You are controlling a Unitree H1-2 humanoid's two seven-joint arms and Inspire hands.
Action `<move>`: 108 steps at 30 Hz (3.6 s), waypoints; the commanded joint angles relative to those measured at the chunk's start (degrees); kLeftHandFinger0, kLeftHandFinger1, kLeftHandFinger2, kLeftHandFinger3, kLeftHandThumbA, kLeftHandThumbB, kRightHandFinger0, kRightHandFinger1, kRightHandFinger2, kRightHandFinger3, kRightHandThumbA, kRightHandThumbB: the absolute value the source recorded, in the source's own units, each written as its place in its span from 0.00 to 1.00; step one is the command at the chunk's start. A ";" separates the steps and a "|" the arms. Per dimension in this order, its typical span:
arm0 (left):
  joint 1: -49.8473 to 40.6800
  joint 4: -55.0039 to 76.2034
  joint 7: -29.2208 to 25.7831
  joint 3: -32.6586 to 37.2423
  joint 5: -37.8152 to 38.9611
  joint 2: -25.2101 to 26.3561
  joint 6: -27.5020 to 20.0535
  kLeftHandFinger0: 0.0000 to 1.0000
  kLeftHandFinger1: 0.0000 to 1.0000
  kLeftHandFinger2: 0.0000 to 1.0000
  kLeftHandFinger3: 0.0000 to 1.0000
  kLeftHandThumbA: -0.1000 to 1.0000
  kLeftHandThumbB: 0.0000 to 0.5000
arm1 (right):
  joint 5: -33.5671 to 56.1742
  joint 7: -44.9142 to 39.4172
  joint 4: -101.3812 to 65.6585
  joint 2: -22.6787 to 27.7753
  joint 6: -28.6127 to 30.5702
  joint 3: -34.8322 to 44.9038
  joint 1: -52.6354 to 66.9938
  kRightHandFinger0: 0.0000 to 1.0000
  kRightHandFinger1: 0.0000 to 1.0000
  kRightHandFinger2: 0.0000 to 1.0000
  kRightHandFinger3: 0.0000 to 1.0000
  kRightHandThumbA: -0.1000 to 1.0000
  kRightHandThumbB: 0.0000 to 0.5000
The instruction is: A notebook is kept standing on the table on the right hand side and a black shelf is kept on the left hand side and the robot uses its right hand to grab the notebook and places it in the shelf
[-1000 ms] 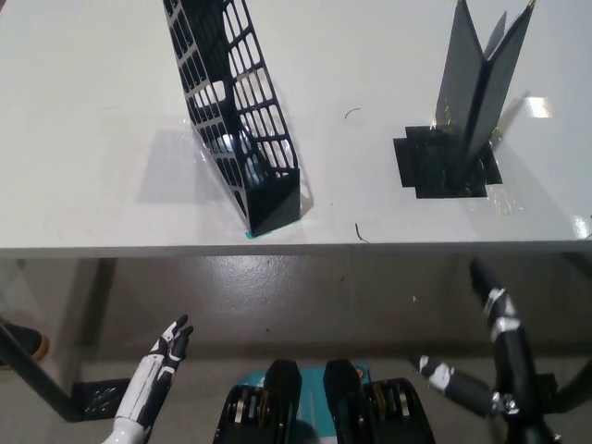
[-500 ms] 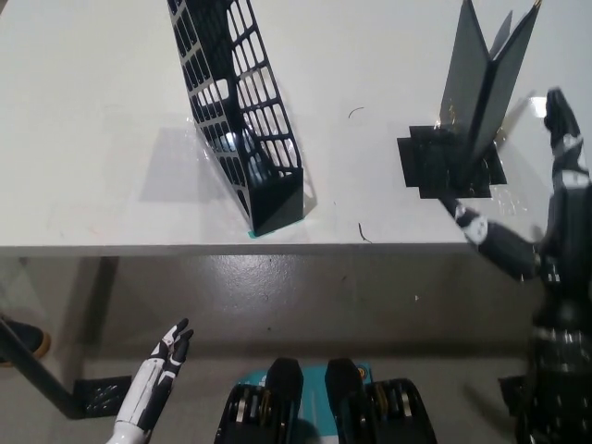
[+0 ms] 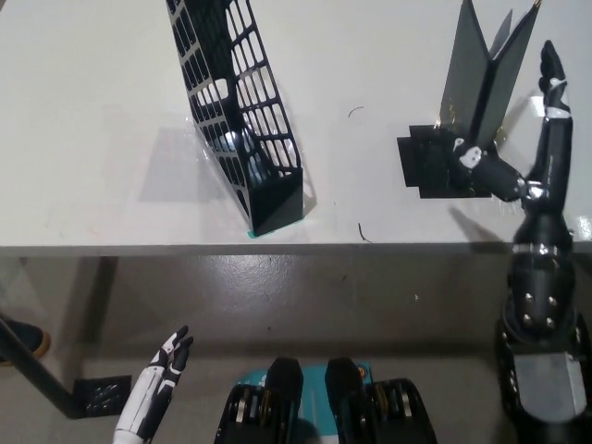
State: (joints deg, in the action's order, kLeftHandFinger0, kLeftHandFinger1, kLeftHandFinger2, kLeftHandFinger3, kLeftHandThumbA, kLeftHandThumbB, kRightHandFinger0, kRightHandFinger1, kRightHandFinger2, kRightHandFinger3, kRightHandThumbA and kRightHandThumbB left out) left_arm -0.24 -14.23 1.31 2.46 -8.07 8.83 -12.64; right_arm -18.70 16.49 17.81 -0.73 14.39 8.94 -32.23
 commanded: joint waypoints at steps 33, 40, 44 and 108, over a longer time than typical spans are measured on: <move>-0.40 2.23 -0.02 -0.49 0.63 0.13 -0.98 1.00 1.00 1.00 1.00 1.00 0.09 | 38.44 4.97 55.78 -0.12 7.66 33.92 -41.52 0.00 0.00 0.44 0.37 0.00 0.15; -0.55 0.91 0.02 -0.58 1.04 0.21 -2.49 1.00 1.00 1.00 1.00 1.00 0.14 | 37.10 3.88 54.61 -0.33 9.55 32.44 -39.60 0.00 0.01 0.52 0.58 0.00 0.19; -0.52 0.87 0.09 -0.51 1.14 0.14 -2.47 1.00 1.00 1.00 1.00 1.00 0.14 | 36.35 4.44 54.20 -0.02 10.85 30.07 -39.01 0.00 0.02 0.55 0.65 0.00 0.18; -1.60 1.28 0.19 0.25 -0.23 0.56 -2.16 1.00 1.00 1.00 1.00 1.00 0.13 | -11.92 19.24 9.97 -8.88 0.64 -15.20 -33.58 0.00 0.14 0.67 0.84 0.00 0.14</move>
State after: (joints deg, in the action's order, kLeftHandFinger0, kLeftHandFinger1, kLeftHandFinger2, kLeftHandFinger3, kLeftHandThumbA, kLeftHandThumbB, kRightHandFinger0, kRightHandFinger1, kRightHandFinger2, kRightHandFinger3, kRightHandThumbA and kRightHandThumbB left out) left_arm -1.30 -14.42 1.37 2.58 -8.13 8.80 -13.05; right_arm -28.96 32.06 25.95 -8.89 13.33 -6.17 -60.98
